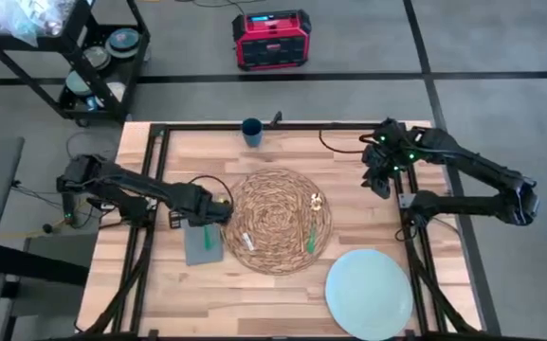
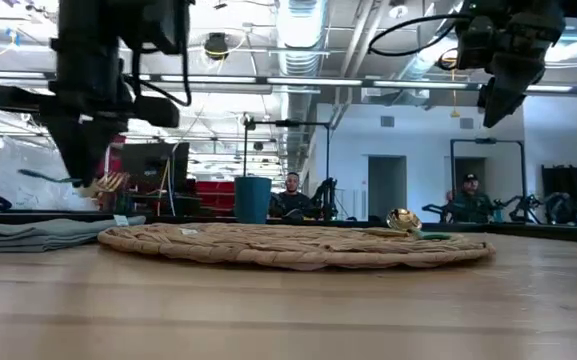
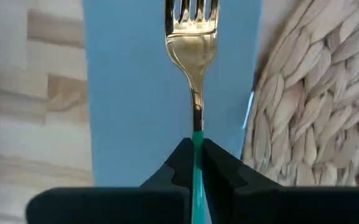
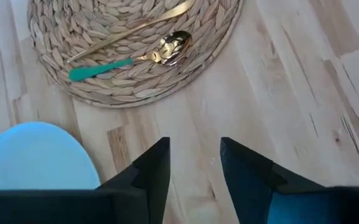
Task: Set table place
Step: Put the green fork on the gray table napkin, then put the white plate on the tablemat to the left of the gold table knife
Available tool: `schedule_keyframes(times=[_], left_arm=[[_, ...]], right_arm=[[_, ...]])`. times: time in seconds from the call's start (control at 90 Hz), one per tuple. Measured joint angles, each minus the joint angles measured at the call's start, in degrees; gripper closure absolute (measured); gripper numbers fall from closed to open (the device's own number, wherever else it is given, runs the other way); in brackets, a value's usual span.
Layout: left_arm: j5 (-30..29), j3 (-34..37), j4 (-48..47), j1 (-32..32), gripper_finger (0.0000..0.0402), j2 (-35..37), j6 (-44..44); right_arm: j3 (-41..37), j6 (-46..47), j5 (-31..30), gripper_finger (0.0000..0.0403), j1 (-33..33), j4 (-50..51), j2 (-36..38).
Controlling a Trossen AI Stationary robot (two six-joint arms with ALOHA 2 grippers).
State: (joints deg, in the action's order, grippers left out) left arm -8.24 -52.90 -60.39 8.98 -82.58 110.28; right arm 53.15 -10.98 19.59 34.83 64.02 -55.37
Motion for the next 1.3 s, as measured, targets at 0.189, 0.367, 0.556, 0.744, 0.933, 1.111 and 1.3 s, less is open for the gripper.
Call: schedule_keyframes(times=[0.189, 0.367, 0.556, 0.744, 0.933, 1.111, 1.3], left_arm=[[0.6, 3.1, 1.3, 0.9, 0.0401, 0.6, 0.8], [0.6, 4.6, 4.1, 0.9, 0.0401, 0.6, -0.4], [2.2, 6.3, 4.9, 0.9, 0.0402, 0.7, -0.2], [2.4, 6.4, 4.1, 0.9, 0.0402, 0.7, -1.9], [2.4, 6.4, 4.9, 0.9, 0.0389, 0.7, -2.0], [2.4, 6.4, 5.1, 0.9, 0.0358, 0.7, -2.3], [2.4, 6.4, 6.2, 0.9, 0.0344, 0.7, -2.4]], right_arm=[[0.0, -0.1, 0.0, 0.0275, 0.0, -0.1, 0.0], [0.0, -0.2, 0.0, 0.0275, 0.0, 0.0, 0.0], [0.0, 0.0, 0.0, 0.0275, 0.0, 0.4, 0.0], [0.0, 0.0, 0.0, 0.0275, 0.0, 0.5, 0.0], [0.0, 0.0, 0.0, 0.0275, 0.0, 0.5, 0.0], [0.0, 0.0, 0.0, 0.0275, 0.0, 0.5, 0.0], [0.0, -0.1, 0.0, 0.0275, 0.0, 0.5, 0.0]])
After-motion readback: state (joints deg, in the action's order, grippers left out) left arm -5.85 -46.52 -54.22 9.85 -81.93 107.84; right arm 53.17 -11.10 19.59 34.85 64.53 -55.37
